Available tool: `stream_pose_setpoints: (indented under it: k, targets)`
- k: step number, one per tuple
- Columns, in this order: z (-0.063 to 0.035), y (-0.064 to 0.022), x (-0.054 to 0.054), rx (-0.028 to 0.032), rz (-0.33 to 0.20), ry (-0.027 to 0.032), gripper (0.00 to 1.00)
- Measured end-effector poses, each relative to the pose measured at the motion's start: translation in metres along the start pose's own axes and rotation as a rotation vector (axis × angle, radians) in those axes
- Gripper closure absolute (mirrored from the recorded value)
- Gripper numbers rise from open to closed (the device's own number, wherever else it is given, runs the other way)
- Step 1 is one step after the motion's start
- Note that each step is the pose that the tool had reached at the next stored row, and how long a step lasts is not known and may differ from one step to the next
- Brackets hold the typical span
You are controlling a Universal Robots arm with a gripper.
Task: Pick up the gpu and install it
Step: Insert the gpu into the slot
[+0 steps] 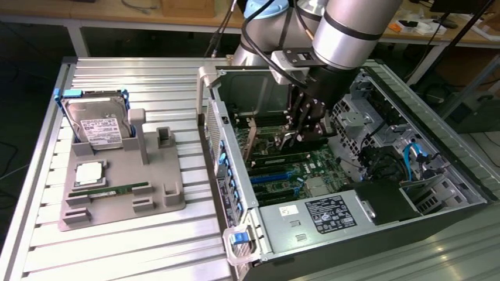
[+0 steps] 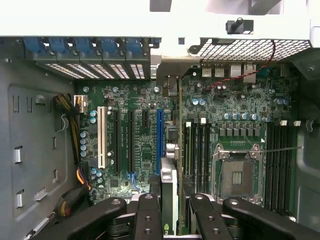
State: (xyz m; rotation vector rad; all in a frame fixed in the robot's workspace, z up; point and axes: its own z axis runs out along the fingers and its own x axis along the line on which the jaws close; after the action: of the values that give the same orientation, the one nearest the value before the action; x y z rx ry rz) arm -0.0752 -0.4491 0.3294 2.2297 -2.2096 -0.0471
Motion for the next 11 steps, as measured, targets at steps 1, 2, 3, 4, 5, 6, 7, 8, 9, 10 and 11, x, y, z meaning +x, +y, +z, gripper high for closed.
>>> stream_pose_setpoints:
  k: [1, 2, 3, 4, 5, 6, 7, 8, 9, 10, 11]
  targets:
    - [0.0, 0.0, 0.0, 0.0, 0.0, 0.0, 0.73]
    - [0.0, 0.0, 0.0, 0.0, 0.0, 0.0, 0.73]
    - [0.0, 0.0, 0.0, 0.0, 0.0, 0.0, 0.73]
    - [0.0001, 0.0, 0.0001, 0.0, 0.0, 0.0, 0.73]
    - [0.0003, 0.0003, 0.0001, 0.0, 0.0, 0.0001, 0.73]
    - [0.0007, 0.0007, 0.0001, 0.0, 0.0, -0.0001, 0.73]
    - [0.001, 0.0011, 0.0001, 0.0, 0.0, 0.0, 0.73]
    - [0.0014, 0.0017, 0.0001, 0.0001, 0.0, 0.0, 0.73]
    - [0.002, 0.0023, 0.0, 0.0001, 0.0, -0.0002, 0.73]
    - [0.0028, 0.0032, 0.0001, 0.0001, 0.0, -0.0001, 0.73]
    - [0.0036, 0.0039, 0.0001, 0.0, 0.0, -0.0001, 0.73]
